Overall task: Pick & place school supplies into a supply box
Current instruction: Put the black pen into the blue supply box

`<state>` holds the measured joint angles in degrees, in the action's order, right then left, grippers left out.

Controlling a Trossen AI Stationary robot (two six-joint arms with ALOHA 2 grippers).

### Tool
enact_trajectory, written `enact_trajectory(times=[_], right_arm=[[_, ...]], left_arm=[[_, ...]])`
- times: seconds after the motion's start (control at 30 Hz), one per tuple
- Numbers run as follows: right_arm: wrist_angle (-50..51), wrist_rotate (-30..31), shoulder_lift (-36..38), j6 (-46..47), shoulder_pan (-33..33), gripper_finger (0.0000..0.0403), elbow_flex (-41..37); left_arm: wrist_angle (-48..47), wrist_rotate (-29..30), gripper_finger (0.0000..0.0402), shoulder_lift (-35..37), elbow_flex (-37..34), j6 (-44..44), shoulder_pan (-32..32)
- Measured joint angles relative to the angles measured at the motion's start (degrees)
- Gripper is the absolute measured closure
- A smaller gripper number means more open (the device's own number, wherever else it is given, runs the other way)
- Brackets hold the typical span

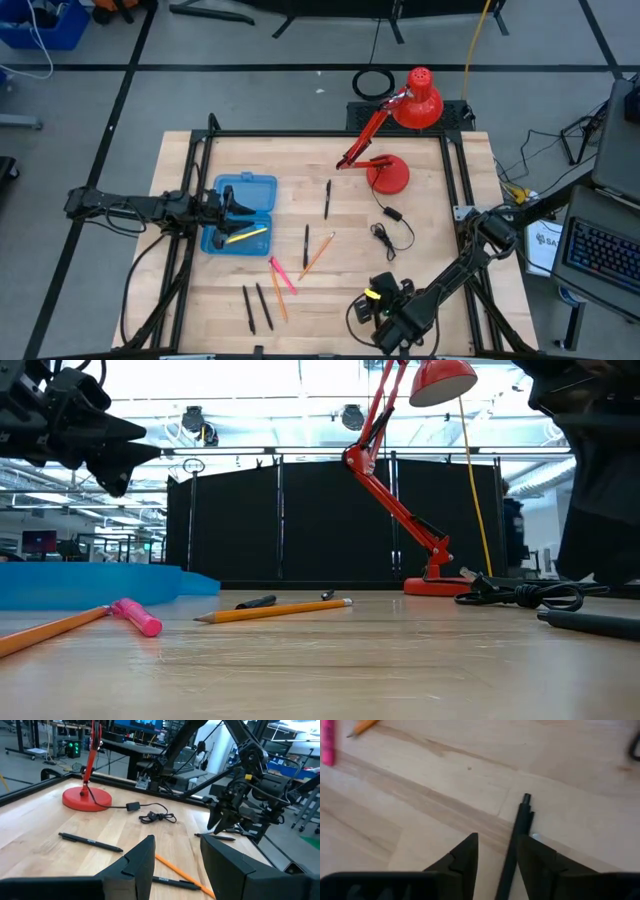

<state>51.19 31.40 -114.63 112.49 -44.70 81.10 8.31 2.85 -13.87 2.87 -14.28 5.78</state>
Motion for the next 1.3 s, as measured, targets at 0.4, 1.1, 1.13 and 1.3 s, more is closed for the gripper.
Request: enact_trajectory(times=[0.4, 1.1, 1.13, 1.3], right_arm=[[-6.12, -1.4, 0.04, -0.64, 0.5, 0.0293, -4.63], [-11.26, -3.5, -4.61, -4.69, 1.44, 0.0294, -6.86], [-11.09, -3.38, -4.61, -4.37, 1.44, 0.0294, -6.9], [-10.91, -3.31, -4.59, -5.24, 1.47, 0.0314, -6.96]], left_arm=[[-0.05, -0.39, 0.024, -0.01, 0.0, -0.94, 0.0], [-0.84, -0.37, 0.024, 0.0, -0.02, -1.01, -0.02], [-0.81, -0.37, 0.024, -0.01, -0.02, -1.0, 0.0], [-0.82, -0.36, 0.024, -0.01, -0.02, -1.0, 0.0]])
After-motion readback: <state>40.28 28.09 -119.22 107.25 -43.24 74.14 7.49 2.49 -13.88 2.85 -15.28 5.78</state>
